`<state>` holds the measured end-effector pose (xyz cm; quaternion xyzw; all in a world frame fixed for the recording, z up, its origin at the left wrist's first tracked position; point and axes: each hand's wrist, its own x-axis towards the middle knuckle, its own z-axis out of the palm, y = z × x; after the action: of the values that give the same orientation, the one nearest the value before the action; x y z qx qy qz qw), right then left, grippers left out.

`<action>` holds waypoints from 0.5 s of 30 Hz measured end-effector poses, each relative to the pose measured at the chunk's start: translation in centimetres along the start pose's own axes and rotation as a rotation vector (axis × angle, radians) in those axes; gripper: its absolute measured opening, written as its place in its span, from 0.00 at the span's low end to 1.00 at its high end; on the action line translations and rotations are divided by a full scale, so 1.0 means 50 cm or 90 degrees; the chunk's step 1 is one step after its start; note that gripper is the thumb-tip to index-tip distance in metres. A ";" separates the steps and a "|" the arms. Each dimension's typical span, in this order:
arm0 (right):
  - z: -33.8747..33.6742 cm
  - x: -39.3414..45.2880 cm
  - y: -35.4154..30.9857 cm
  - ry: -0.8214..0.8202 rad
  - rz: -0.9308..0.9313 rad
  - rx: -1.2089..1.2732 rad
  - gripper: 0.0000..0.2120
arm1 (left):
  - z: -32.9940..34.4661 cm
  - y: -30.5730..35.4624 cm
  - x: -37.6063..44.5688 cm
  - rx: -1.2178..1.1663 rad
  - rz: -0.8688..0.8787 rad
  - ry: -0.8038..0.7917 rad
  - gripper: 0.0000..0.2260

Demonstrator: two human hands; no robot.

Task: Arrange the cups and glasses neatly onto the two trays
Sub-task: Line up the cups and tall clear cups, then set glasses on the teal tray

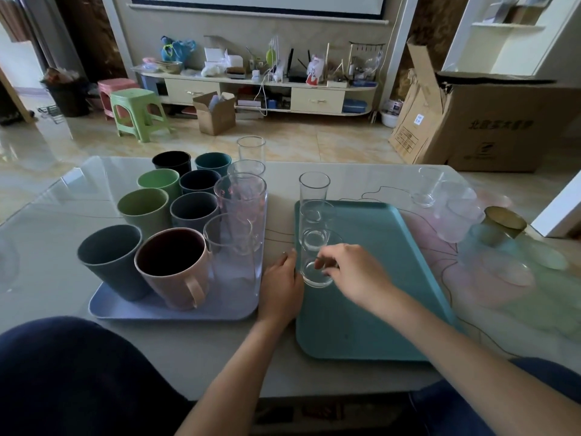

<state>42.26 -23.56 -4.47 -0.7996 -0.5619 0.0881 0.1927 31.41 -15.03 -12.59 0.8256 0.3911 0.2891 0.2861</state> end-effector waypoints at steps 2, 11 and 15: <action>-0.002 -0.002 0.001 -0.004 -0.008 0.000 0.08 | 0.000 0.000 0.000 0.004 -0.002 -0.001 0.18; -0.078 0.001 0.040 -0.058 -0.038 0.156 0.21 | 0.007 -0.003 0.005 0.044 -0.003 -0.018 0.18; -0.114 0.020 0.143 0.072 0.112 0.156 0.18 | 0.012 0.001 0.013 0.065 -0.011 -0.009 0.19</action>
<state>50.82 -25.90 -2.11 -0.8198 -0.4632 0.1277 0.3116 32.22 -14.68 -12.78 0.8381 0.4101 0.2601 0.2486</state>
